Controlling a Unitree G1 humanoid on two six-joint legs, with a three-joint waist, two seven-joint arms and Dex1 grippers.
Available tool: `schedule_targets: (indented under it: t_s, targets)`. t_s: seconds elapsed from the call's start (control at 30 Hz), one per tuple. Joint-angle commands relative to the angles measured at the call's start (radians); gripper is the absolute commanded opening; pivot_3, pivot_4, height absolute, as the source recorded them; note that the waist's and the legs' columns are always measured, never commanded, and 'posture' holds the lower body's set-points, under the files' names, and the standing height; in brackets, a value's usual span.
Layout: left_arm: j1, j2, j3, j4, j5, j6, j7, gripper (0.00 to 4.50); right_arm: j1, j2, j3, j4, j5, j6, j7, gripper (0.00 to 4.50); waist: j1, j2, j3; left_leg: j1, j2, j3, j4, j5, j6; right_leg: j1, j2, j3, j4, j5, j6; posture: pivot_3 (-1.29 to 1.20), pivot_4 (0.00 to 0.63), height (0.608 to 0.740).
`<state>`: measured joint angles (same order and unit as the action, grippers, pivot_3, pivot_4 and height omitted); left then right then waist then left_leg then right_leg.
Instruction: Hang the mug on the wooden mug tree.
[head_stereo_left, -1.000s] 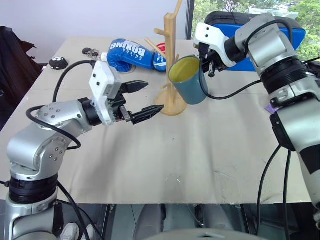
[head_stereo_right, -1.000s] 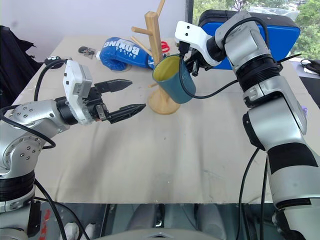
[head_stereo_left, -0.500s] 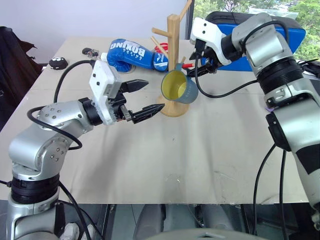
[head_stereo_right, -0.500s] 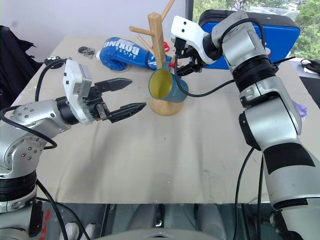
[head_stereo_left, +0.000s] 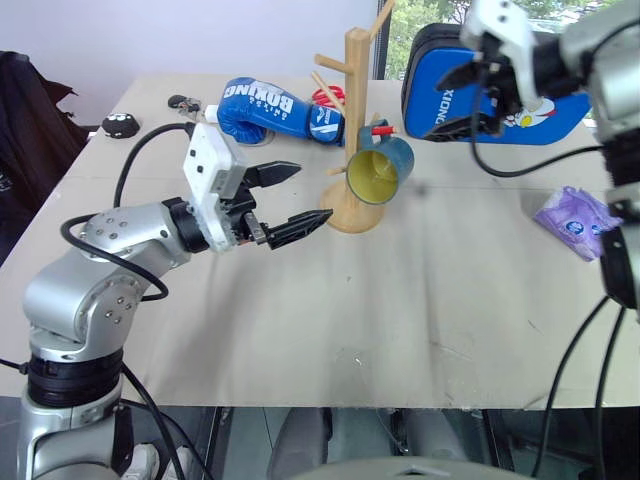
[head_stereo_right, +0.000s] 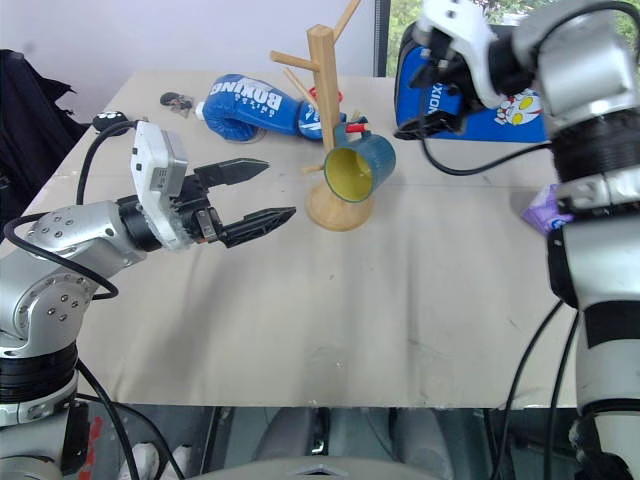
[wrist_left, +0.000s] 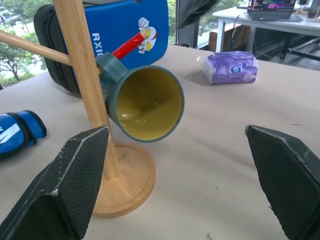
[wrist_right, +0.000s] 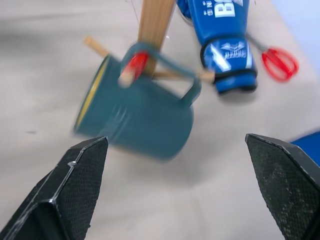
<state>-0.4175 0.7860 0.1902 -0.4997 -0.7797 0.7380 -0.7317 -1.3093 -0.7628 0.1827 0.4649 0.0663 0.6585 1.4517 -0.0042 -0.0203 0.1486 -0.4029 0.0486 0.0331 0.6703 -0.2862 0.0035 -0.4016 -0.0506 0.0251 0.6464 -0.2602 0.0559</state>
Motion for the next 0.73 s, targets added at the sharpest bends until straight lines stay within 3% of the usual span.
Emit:
schedule_targets:
  t_s: [0.03, 0.13, 0.23, 0.4, 0.5, 0.63, 0.73]
  targets:
    - [0.028, -0.025, 0.023, -0.043, -0.02, -0.008, 0.029, 4.5, 0.198, -0.074, -0.25, -0.227, 0.176, 0.134, -0.035, 4.45, 0.0, 0.0, 0.0, 0.0, 0.0, 0.0, 0.0, 0.0, 0.0, 0.0, 0.0, 0.0, 0.0, 0.0, 0.0, 0.0, 0.15, 0.737]
    - [0.083, -0.068, 0.035, -0.061, -0.017, -0.025, 0.07, 4.5, 0.456, -0.061, -0.449, -0.399, 0.286, 0.163, -0.114, 4.45, -0.006, -0.001, 0.0, 0.001, 0.0, 0.0, 0.0, 0.0, 0.0, 0.001, -0.001, 0.001, 0.0, 0.0, 0.0, 0.0, 0.15, 0.737]
    - [0.242, -0.114, 0.016, -0.112, 0.041, -0.059, 0.115, 4.5, 0.861, 0.06, -0.635, -0.63, 0.333, 0.122, -0.242, 4.45, -0.007, -0.003, -0.003, 0.003, 0.001, -0.002, -0.001, 0.0, 0.0, 0.004, 0.0, 0.0, 0.0, 0.0, 0.0, 0.0, 0.15, 0.737]
    - [0.493, -0.133, -0.071, -0.099, 0.241, -0.214, 0.107, 4.5, 1.305, 0.302, -0.644, -0.813, 0.292, -0.178, -0.407, 4.45, -0.01, 0.0, -0.002, 0.006, 0.0, -0.002, -0.001, 0.0, 0.0, 0.003, 0.0, 0.004, -0.001, 0.0, 0.0, 0.0, 0.15, 0.737]
    - [0.551, -0.162, -0.111, -0.051, 0.339, -0.33, 0.106, 4.5, 1.44, 0.396, -0.616, -0.786, 0.253, -0.423, -0.444, 4.45, -0.008, 0.0, -0.002, 0.011, 0.0, 0.001, 0.0, -0.002, 0.004, 0.008, 0.0, 0.004, -0.001, 0.0, 0.0, 0.0, 0.15, 0.737]
    - [0.587, -0.199, -0.114, -0.025, 0.337, -0.369, 0.087, 4.5, 1.5, 0.378, -0.598, -0.736, 0.277, -0.49, -0.441, 4.45, -0.008, -0.002, -0.003, 0.027, 0.0, 0.002, 0.001, -0.001, 0.006, 0.025, 0.0, 0.005, -0.002, -0.002, -0.003, 0.0, 0.15, 0.737]
    - [0.625, -0.197, -0.122, -0.009, 0.373, -0.42, 0.066, 4.5, 1.514, 0.348, -0.586, -0.705, 0.296, -0.508, -0.434, 4.45, -0.008, -0.004, -0.004, 0.028, 0.0, 0.002, 0.001, -0.001, 0.006, 0.025, 0.0, 0.005, -0.002, -0.002, -0.003, 0.0, 0.15, 0.737]
